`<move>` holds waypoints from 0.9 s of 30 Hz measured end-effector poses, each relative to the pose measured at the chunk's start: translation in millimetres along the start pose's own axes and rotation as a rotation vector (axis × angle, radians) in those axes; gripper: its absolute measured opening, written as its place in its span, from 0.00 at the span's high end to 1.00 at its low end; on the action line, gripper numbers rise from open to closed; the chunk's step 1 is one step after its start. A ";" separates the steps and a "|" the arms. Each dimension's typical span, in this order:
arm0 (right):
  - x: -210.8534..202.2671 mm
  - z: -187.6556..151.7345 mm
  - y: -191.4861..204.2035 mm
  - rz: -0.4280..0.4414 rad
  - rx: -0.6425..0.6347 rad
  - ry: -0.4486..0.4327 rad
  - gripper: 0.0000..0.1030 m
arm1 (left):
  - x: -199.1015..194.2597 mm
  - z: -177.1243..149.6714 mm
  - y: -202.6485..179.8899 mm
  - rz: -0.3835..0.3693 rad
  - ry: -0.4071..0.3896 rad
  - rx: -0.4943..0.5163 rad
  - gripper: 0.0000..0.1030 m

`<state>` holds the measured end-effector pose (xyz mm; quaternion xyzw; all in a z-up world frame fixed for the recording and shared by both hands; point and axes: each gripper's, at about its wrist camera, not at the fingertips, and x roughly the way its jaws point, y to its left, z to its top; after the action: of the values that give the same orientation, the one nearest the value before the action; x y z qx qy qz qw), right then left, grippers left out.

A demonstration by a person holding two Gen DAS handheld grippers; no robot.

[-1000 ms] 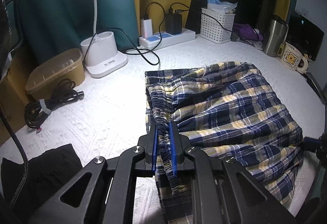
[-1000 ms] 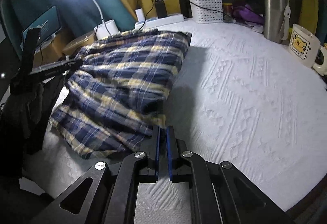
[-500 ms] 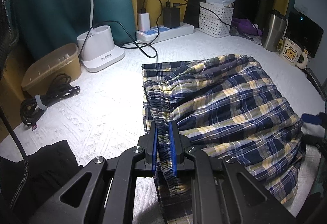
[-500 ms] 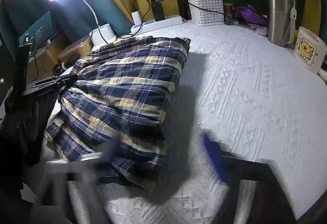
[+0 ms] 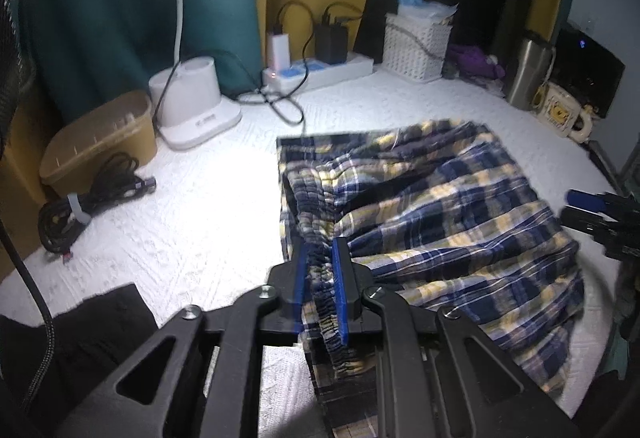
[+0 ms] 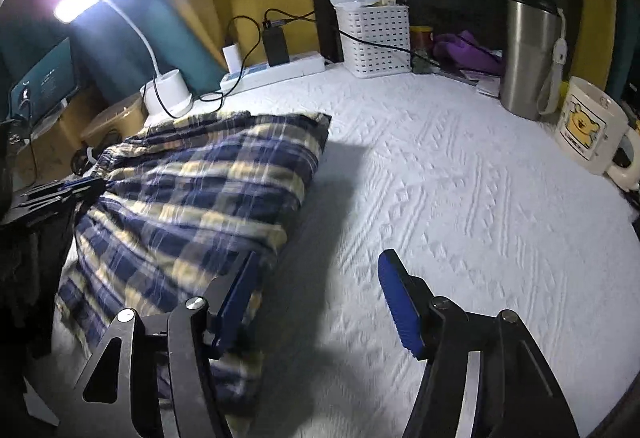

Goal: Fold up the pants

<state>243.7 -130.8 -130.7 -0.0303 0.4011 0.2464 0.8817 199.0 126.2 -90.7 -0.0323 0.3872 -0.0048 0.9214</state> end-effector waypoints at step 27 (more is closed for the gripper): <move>67.9 58.6 -0.8 0.042 -0.049 0.012 0.37 | 38.2 36.4 16.5 -0.019 -0.013 0.031 0.59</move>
<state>322.4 -88.9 -140.2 -0.0449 0.4010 0.2742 0.8729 251.4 143.4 -93.6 -0.0218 0.3808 -0.0195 0.9242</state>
